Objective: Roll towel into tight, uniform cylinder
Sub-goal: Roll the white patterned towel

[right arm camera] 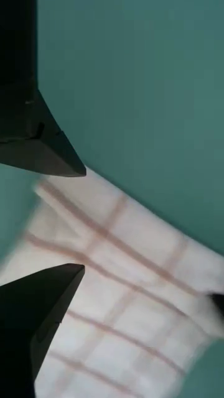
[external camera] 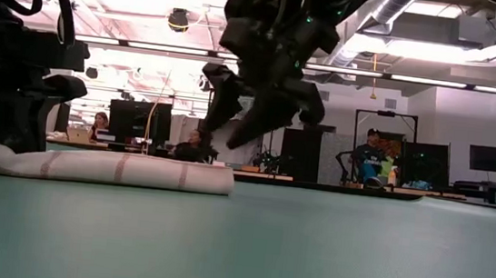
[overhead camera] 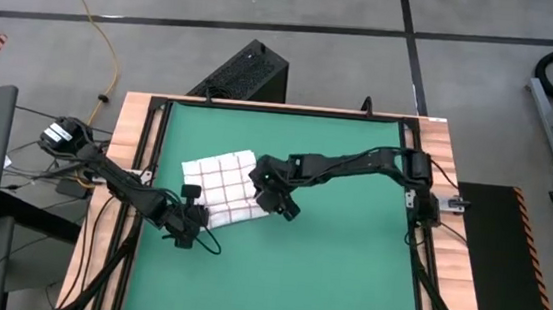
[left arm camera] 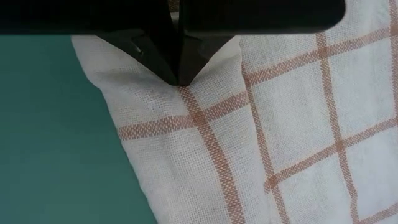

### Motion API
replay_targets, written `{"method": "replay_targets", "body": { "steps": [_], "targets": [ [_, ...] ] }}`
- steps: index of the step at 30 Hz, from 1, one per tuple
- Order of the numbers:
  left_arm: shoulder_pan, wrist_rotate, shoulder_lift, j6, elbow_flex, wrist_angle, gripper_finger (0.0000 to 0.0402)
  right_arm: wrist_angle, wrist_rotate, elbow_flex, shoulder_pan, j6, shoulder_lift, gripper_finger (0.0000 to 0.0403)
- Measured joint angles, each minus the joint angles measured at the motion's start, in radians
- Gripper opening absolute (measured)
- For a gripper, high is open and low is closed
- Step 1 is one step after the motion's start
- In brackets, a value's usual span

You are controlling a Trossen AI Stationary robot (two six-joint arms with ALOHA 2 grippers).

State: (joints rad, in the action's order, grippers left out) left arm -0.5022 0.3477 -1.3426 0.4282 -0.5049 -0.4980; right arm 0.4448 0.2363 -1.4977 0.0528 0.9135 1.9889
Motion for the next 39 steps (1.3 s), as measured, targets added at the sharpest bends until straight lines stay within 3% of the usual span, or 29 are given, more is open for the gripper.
{"method": "replay_targets", "body": {
  "steps": [7, 12, 28, 33, 39],
  "targets": [
    [0.0, 0.0, 0.0, 0.002, 0.0, 0.001, 0.0, -0.122, 0.007, -0.003, -0.018, 0.042, 0.059, 0.0266],
    [0.0, 0.0, 0.0, 0.002, 0.001, 0.001, 0.0, -0.117, 0.015, -0.005, -0.024, 0.045, 0.098, 0.0266],
    [-0.001, 0.005, 0.002, 0.013, 0.029, 0.038, 0.0, -0.081, -0.042, -0.008, 0.045, -0.189, 0.205, 0.0258],
    [0.0, 0.005, 0.001, -0.019, 0.03, 0.056, 0.0, -0.083, -0.137, -0.007, 0.056, -0.254, 0.206, 0.0214],
    [0.0, 0.004, 0.001, -0.024, 0.03, 0.056, 0.0, -0.095, -0.197, -0.007, 0.043, -0.37, 0.206, 0.0099]
  ]
}}
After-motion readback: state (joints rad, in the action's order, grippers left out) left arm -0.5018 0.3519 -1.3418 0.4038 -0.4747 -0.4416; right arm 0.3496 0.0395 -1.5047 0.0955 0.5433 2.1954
